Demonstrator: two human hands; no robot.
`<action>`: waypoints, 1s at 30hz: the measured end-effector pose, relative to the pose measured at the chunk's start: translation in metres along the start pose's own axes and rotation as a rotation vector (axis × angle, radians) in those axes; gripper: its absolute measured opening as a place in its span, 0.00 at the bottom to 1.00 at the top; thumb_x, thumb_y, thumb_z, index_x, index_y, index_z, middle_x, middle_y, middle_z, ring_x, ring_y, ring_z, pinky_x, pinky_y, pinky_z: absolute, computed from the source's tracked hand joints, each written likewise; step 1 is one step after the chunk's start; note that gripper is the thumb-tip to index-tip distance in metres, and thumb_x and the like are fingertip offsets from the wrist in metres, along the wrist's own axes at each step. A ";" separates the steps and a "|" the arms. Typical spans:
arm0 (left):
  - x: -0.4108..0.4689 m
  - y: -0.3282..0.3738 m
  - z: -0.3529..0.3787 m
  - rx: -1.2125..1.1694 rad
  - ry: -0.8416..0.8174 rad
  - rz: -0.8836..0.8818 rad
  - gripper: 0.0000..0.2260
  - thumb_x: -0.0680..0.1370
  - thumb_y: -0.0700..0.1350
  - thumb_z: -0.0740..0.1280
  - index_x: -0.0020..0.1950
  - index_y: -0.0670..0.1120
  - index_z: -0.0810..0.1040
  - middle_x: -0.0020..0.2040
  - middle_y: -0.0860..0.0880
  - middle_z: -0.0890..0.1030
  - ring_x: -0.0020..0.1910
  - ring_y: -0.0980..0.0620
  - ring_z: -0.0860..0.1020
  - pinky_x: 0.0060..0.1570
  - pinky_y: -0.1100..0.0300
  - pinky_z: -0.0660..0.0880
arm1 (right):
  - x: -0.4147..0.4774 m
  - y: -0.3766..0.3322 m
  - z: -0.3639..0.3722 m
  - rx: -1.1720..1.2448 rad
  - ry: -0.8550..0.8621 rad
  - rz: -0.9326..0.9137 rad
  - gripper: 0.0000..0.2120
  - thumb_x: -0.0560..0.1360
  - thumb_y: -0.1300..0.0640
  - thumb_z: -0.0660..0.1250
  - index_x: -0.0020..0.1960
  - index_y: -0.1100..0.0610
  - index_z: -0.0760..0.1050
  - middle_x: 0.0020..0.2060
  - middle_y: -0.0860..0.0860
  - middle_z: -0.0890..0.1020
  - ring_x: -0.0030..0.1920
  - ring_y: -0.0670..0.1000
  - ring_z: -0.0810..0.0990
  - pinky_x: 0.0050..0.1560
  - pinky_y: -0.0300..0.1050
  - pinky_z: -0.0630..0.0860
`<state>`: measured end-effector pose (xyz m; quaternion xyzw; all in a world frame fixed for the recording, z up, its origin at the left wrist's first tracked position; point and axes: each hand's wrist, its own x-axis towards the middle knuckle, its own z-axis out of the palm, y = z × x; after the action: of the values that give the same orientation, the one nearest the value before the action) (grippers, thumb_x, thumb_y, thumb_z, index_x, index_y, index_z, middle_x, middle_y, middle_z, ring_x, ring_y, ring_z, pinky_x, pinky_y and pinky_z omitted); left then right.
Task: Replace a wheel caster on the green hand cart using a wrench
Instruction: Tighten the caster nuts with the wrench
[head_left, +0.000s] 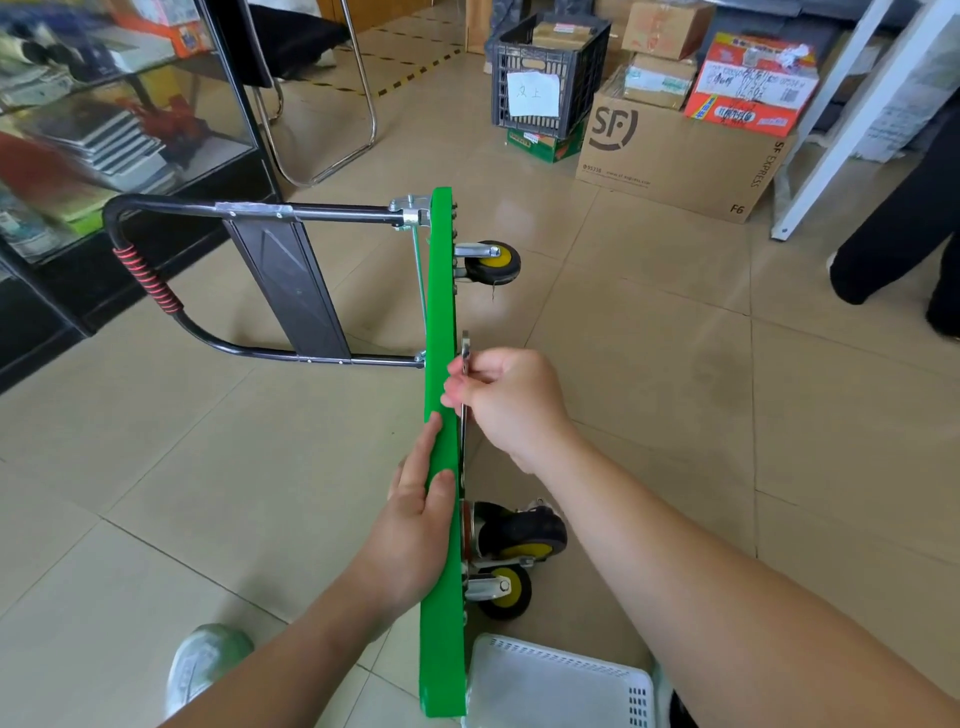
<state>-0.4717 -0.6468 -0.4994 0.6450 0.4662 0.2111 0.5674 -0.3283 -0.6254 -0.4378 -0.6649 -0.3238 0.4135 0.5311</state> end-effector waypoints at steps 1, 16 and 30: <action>0.000 0.001 0.000 0.000 0.001 -0.001 0.24 0.88 0.47 0.52 0.81 0.67 0.53 0.71 0.56 0.66 0.41 0.84 0.70 0.38 0.84 0.64 | 0.003 0.000 0.002 0.029 0.007 0.025 0.11 0.76 0.68 0.71 0.41 0.54 0.80 0.35 0.50 0.84 0.39 0.51 0.85 0.56 0.54 0.82; -0.006 0.007 -0.004 -0.006 -0.016 -0.014 0.24 0.88 0.49 0.51 0.80 0.69 0.51 0.72 0.55 0.67 0.39 0.79 0.73 0.35 0.80 0.68 | -0.076 0.000 -0.031 0.007 -0.070 -0.309 0.15 0.74 0.71 0.71 0.47 0.50 0.83 0.47 0.46 0.88 0.52 0.45 0.85 0.58 0.40 0.79; -0.002 0.000 -0.005 -0.059 -0.015 -0.008 0.22 0.87 0.54 0.54 0.63 0.85 0.53 0.73 0.54 0.69 0.63 0.64 0.73 0.60 0.62 0.70 | -0.091 0.077 -0.005 -0.009 0.113 -0.676 0.15 0.74 0.75 0.68 0.51 0.57 0.83 0.48 0.50 0.87 0.50 0.49 0.87 0.48 0.50 0.84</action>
<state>-0.4761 -0.6456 -0.4975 0.6277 0.4580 0.2176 0.5906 -0.3652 -0.7243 -0.4938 -0.5443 -0.4976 0.1752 0.6523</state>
